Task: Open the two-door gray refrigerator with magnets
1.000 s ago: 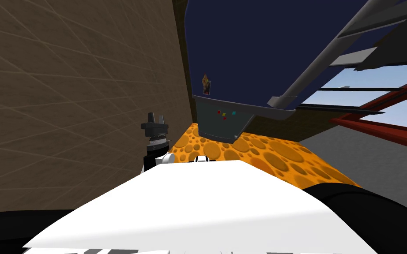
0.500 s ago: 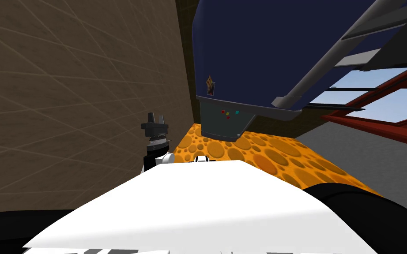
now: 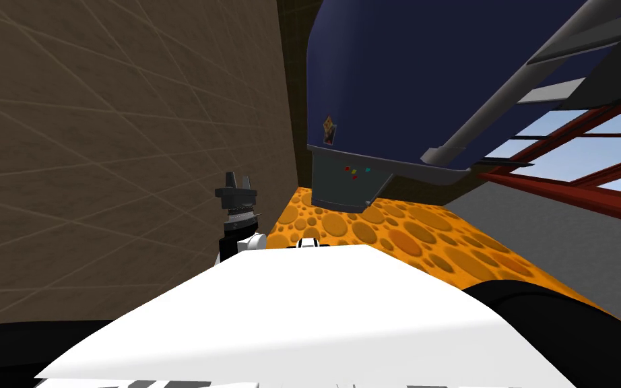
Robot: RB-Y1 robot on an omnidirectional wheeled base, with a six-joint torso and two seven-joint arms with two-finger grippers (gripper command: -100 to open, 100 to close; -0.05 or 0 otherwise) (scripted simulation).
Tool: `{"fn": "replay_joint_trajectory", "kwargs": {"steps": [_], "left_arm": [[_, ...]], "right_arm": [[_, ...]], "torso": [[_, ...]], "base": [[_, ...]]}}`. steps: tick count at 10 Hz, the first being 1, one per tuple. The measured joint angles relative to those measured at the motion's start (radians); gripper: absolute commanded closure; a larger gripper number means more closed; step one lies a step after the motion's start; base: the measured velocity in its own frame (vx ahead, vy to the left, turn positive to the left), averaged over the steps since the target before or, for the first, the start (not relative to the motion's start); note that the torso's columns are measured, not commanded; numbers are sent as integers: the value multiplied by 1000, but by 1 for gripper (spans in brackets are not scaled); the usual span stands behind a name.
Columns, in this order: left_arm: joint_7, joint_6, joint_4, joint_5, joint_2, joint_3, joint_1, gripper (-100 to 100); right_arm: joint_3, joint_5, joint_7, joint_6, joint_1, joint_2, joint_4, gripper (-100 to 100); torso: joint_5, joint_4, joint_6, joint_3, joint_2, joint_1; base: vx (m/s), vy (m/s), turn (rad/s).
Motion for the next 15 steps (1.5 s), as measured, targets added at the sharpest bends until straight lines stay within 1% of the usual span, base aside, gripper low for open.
{"fn": "replay_joint_trajectory", "kwargs": {"steps": [1,2,4,5,8,10,11,13,14,15], "left_arm": [[0,0,0,0,0,0,0,0],[0,0,0,0,0,0,0,0],[0,0,0,0,0,0,0,0],[0,0,0,0,0,0,0,0],[0,0,0,0,0,0,0,0],[0,0,0,0,0,0,0,0],[0,0,0,0,0,0,0,0],[0,0,0,0,0,0,0,0],[0,0,0,0,0,0,0,0],[0,0,0,0,0,0,0,0]], "right_arm": [[1,0,0,-4,2,3,-1,100],[-4,7,0,-3,4,6,1,100],[-15,21,-4,-4,12,14,4,100],[-16,26,-5,-7,16,17,6,100],[-28,45,-15,-13,31,25,10,100],[-37,56,-19,-17,39,32,15,100],[-39,62,-21,-19,43,34,17,100],[-47,75,-27,-21,52,39,19,100],[-51,83,-32,-20,57,40,22,100],[-54,88,-34,-21,60,44,22,100]], "torso": [[-1,0,0,-1,0,-6],[-3,0,4,3,3,-1],[-3,-2,2,2,1,5],[-2,-3,-1,0,-1,3],[-1,-3,-1,-2,-3,2],[-1,-4,-1,-3,-5,5],[0,-5,-5,-6,-7,4],[0,-5,-5,-6,-6,3],[-1,-5,-2,-5,-5,5],[-1,-5,-4,-5,-7,5]], "base": [[-17,160,-147],[31,238,-103],[55,270,-107],[27,276,-122],[7,245,-85],[67,265,-111],[32,268,-109],[-22,235,-85],[36,285,-77],[50,295,-129]]}}
